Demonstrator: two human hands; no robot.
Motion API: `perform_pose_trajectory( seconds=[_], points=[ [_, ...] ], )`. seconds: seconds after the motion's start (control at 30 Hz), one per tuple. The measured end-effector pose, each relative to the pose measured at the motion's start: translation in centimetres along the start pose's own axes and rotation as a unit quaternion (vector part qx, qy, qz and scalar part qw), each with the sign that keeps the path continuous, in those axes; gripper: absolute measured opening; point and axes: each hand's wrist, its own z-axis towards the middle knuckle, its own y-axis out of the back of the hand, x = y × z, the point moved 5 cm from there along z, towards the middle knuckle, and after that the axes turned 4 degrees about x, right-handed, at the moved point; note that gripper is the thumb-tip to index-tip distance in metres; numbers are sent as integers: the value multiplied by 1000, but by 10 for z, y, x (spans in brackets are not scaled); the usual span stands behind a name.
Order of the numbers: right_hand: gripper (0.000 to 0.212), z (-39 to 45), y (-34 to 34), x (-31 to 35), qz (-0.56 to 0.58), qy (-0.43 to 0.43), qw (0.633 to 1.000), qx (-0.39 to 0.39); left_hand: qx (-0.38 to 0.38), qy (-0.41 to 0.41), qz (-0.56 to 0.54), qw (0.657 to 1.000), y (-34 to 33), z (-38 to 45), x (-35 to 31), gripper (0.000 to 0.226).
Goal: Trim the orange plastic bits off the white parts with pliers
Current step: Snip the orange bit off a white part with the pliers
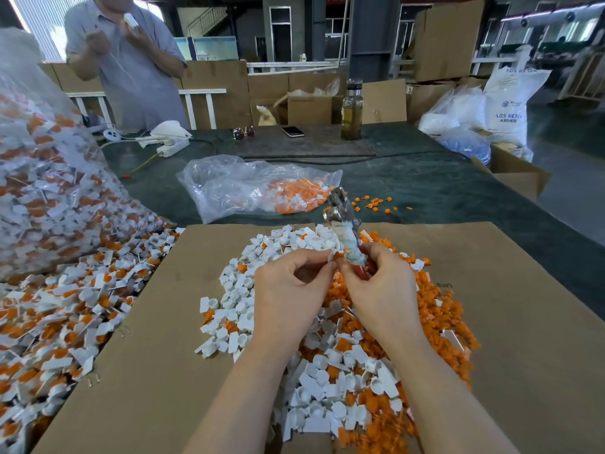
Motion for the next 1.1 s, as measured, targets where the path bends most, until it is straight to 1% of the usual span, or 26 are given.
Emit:
perform_pose_trajectory(
  seconds=[0.2,0.33,0.43,0.53,0.63,0.83,0.97,1.1],
  points=[
    [25,1,-1,-1,3,-3,1000,10,8,-5,-7,1000,1,0,-2,26],
    [21,1,-2,-2,8,-13,1000,21,17,-4,-14,1000,1,0,-2,23],
    [11,2,-1,-2,38,-19,998,34,13,5,-28,1000,0,-1,-2,20],
    [3,1,-1,0,98,-24,993,57,-7,30,-57,998,2,-1,1,20],
    [8,1,-1,1,131,-30,988,71,-20,38,-69,997,4,1,2,22],
    [9,1,-1,1,135,-33,988,72,-26,42,-63,997,2,0,2,14],
    [13,1,0,3,135,-31,988,74,-26,43,-66,997,2,0,1,11],
    [8,2,0,2,135,-37,987,80,-32,47,-72,996,2,-1,3,12]
  ],
)
